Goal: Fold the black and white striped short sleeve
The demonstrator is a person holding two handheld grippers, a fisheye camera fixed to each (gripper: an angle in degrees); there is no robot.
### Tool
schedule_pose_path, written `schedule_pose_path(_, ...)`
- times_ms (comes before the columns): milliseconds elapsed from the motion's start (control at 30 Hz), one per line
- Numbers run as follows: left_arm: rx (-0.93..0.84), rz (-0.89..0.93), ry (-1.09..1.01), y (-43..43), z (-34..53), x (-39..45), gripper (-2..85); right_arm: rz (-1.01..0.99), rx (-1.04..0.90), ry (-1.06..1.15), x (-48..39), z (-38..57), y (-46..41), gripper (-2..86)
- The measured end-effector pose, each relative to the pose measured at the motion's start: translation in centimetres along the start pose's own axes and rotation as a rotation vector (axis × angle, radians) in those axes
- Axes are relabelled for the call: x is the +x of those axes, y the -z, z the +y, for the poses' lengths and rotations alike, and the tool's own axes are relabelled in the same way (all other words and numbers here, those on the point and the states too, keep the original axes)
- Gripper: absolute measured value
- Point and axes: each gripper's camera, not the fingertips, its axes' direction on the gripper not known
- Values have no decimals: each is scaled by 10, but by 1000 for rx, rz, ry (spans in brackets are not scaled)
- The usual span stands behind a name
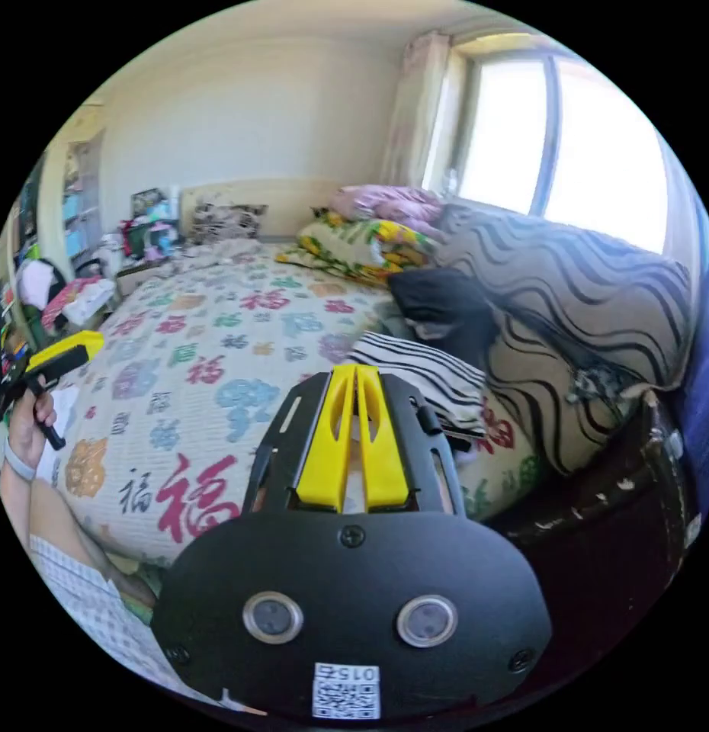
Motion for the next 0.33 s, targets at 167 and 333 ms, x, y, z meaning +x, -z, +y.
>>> schedule_pose_path(167, 164, -368, 87, 198, 68, -46, 74, -314, 156, 224, -184, 79, 21, 64)
schedule_pose_path(333, 300, -822, 137, 327, 107, -64, 60, -370, 506, 329, -326, 155, 75, 5)
